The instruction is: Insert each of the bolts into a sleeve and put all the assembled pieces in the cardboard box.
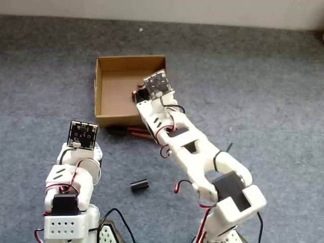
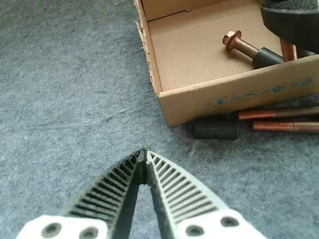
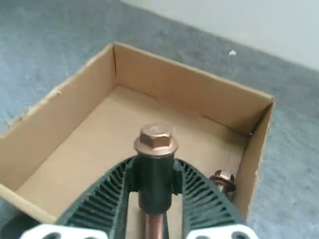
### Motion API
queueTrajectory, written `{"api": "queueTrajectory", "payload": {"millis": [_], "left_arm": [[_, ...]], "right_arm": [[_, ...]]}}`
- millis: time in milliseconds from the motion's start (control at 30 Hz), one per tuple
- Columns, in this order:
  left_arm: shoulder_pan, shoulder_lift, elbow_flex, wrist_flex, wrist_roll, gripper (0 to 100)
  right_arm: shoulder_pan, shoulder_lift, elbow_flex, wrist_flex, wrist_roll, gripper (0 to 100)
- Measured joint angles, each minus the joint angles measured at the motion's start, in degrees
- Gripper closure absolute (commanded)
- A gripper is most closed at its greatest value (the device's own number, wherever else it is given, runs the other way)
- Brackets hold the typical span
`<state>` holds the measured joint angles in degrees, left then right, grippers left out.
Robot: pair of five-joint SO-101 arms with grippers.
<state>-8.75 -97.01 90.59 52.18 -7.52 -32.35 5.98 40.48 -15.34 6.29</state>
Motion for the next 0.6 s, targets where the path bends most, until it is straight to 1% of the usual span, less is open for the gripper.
{"api": "queueTrajectory", "payload": {"millis": [333, 467, 600], "left_arm": [[0.00, 0.00, 0.00, 0.00, 0.00, 100], [-0.18, 0.00, 0.00, 0.00, 0.00, 100], [-2.29, 0.00, 0.00, 0.00, 0.00, 100]], "right_arm": [[0.00, 0.09, -5.98, 10.73, 0.00, 86.7], [0.35, -2.37, -6.59, 18.64, 0.00, 86.8], [0.44, -11.16, -6.59, 30.42, 0.00, 86.8]]}}
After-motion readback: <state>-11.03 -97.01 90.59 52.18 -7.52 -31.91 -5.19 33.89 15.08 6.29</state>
